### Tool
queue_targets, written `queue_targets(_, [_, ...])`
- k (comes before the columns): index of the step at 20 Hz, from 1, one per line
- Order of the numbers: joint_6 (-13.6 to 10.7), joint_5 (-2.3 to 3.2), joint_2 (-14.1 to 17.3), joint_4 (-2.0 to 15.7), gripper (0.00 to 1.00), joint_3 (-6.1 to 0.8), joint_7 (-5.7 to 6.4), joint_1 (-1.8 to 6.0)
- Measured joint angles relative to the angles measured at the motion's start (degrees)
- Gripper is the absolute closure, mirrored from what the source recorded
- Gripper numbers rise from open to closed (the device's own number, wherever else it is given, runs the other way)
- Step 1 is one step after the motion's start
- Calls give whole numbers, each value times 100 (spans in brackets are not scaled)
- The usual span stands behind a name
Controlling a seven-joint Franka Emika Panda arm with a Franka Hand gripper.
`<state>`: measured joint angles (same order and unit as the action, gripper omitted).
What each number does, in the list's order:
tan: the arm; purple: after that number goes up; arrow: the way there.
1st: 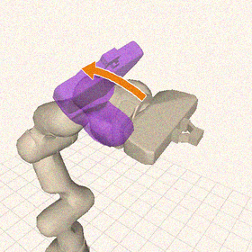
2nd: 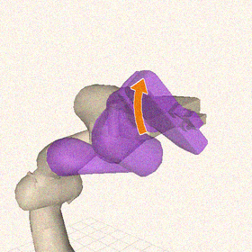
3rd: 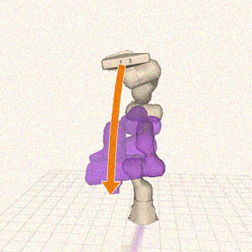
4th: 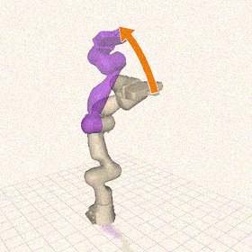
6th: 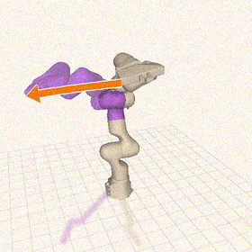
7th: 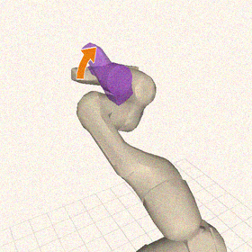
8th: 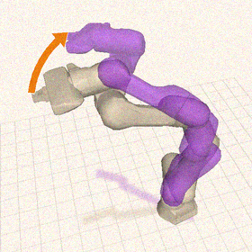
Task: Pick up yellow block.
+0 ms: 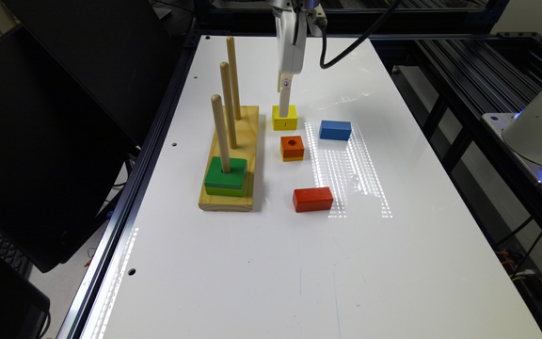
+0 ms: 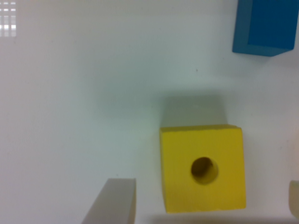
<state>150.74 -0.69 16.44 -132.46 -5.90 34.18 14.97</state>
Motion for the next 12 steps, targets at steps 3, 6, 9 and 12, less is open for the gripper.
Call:
queue_targets(3, [78, 0, 122, 4, 0, 0, 0, 0])
queue_targets(6, [232, 5, 324, 33, 0, 1, 0, 0])
queue_targets(9, [278, 7, 458, 117, 0, 3, 0, 1])
queue_targets(12, [274, 8, 479, 148, 0, 3, 0, 0])
